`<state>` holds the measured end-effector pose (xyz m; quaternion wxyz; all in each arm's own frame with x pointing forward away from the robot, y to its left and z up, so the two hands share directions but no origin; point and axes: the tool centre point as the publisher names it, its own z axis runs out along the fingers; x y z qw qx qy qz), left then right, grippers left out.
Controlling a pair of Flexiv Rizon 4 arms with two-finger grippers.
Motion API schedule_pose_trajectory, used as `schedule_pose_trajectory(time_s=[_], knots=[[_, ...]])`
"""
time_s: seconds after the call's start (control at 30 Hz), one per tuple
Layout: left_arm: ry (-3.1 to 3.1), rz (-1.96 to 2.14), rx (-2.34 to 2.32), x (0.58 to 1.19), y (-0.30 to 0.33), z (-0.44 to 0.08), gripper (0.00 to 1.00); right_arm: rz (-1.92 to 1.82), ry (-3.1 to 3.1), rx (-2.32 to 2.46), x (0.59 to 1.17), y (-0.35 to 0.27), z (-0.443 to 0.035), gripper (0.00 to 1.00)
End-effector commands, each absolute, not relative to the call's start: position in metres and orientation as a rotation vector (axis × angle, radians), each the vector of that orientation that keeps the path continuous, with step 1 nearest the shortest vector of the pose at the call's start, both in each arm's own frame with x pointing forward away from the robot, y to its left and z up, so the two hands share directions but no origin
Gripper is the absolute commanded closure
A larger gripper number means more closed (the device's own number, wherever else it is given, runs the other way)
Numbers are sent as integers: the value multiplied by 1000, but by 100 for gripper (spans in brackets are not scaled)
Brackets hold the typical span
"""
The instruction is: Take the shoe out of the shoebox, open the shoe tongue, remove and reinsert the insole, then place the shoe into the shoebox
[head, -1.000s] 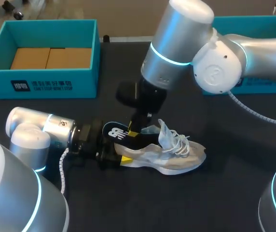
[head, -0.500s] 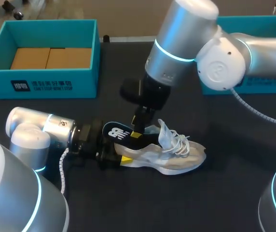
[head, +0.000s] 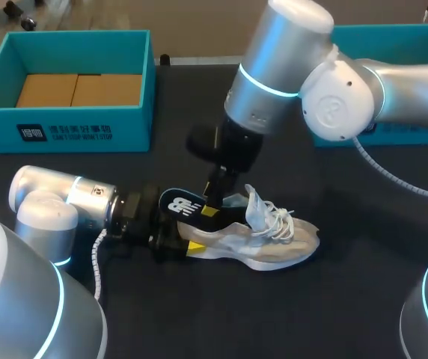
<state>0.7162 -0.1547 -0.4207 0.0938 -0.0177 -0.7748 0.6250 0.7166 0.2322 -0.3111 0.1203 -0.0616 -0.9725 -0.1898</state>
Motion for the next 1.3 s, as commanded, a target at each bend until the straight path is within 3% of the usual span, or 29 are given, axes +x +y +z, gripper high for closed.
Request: schedule_pose_trajectory(time_s=[0.03,0.53,0.93,1.03,1.07,1.1,1.3], knots=[[-2300,1854,-51,718,-156,-423,100,-583,-2809,-183,718,234,-323,51],[-2300,1854,-51,718,-156,-423,100,-622,-2736,-202,712,238,-331,57],[-2300,1854,-51,718,-156,-423,100,-632,-2696,-197,713,240,-339,56],[-2300,1854,-51,718,-156,-423,100,-636,-2689,-195,713,240,-339,68],[-2300,1854,-51,718,-156,-423,100,-637,-2686,-195,713,240,-339,76],[-2300,1854,-51,718,-156,-423,100,-638,-2685,-195,713,240,-339,98],[-2300,1854,-51,718,-156,-423,100,-701,-2667,-148,709,242,-332,100]])
